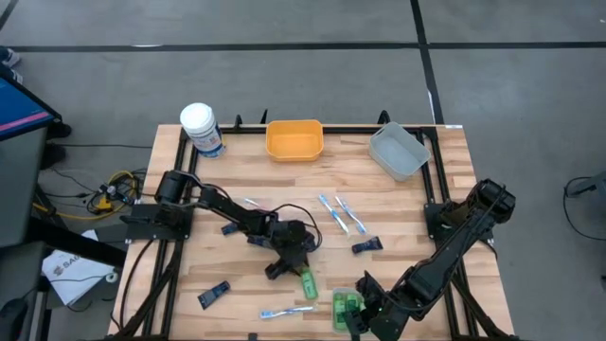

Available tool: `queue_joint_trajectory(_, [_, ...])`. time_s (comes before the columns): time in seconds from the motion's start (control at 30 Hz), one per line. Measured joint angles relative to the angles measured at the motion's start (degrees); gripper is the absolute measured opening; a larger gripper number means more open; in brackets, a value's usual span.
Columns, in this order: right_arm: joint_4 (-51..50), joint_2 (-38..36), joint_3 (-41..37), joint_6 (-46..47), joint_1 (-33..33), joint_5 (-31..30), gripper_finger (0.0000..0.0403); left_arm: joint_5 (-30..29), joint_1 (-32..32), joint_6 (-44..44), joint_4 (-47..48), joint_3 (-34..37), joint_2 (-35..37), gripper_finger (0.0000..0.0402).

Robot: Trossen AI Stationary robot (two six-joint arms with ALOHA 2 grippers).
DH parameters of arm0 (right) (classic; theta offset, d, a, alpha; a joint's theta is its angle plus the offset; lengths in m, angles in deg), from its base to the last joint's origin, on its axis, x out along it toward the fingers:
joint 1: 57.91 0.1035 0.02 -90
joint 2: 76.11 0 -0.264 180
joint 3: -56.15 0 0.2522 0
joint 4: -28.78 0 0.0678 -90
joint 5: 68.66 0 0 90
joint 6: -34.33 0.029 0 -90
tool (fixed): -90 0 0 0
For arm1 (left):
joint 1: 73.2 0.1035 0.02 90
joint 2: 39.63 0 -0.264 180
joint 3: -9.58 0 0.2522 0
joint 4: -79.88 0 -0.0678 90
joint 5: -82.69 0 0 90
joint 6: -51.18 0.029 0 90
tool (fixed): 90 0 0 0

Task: Pick & Place Travel size toiletries
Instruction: Put the green shampoo into the transparent bin

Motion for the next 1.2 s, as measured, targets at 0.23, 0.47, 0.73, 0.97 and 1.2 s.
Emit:
queue_joint_trajectory(0.23, [0.02,0.0,0.0,-0.01,-0.01,-0.02,0.0164,-0.23,0.04,-0.02,0.07,0.0,0.02,0.0106])
queue_joint_trajectory(0.47, [-0.01,0.02,0.0,-0.01,-0.15,-0.02,0.0156,-0.15,0.04,-0.87,0.09,0.0,0.02,0.0069])
queue_joint_trajectory(0.73, [-0.06,0.04,0.0,-0.18,-0.15,-1.07,0.0147,-0.98,0.02,-0.93,1.0,0.13,3.26,0.0043])
queue_joint_trajectory(0.97, [0.75,0.04,0.0,-0.98,-0.15,-3.96,0.0143,1.28,0.02,5.82,0.57,0.04,10.36,0.0106])
queue_joint_trajectory(1.2, [1.53,0.04,0.0,-2.11,-0.15,-4.33,0.0143,4.27,-0.4,7.34,0.72,0.02,10.97,0.0216])
